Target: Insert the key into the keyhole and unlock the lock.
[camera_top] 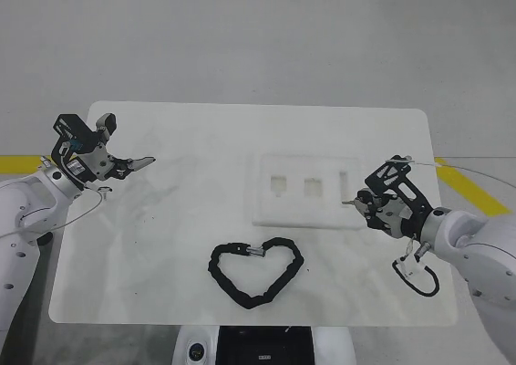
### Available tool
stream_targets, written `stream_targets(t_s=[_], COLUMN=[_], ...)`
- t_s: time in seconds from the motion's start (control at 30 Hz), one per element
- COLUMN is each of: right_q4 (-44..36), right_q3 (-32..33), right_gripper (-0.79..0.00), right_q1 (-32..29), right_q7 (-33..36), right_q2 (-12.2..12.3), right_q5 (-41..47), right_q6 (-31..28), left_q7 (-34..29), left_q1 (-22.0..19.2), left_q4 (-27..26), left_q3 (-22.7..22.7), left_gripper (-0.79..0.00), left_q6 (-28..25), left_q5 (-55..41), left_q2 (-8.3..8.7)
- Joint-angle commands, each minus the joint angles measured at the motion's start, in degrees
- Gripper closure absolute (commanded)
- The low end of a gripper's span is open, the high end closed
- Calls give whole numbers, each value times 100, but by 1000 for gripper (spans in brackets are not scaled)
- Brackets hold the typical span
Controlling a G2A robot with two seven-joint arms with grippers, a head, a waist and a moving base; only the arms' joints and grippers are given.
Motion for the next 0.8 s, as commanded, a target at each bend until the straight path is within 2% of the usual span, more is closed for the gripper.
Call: stream_targets(t_s=[0.0,0.3,0.53,0.77], right_q4=[-2,-2,-2,-2], right_q3=[-2,-2,-2,-2], right_gripper=[0,0,0,0], right_q1=[2,2,2,2], right_q7=[3,3,3,3], right_q2=[0,0,0,0], right_q5=[-2,-2,-2,-2], right_q6=[3,3,3,3], left_q7=[0,0,-111,474], left_q1=[0,0,125,453], left_q4=[0,0,-701,-1274], left_q3=[0,0,240,692], left_gripper=[-785,-785,-785,-785], left_q6=[0,0,-363,-648], left_q5=[0,0,486,1309], left_q2=[0,0,-10,-45])
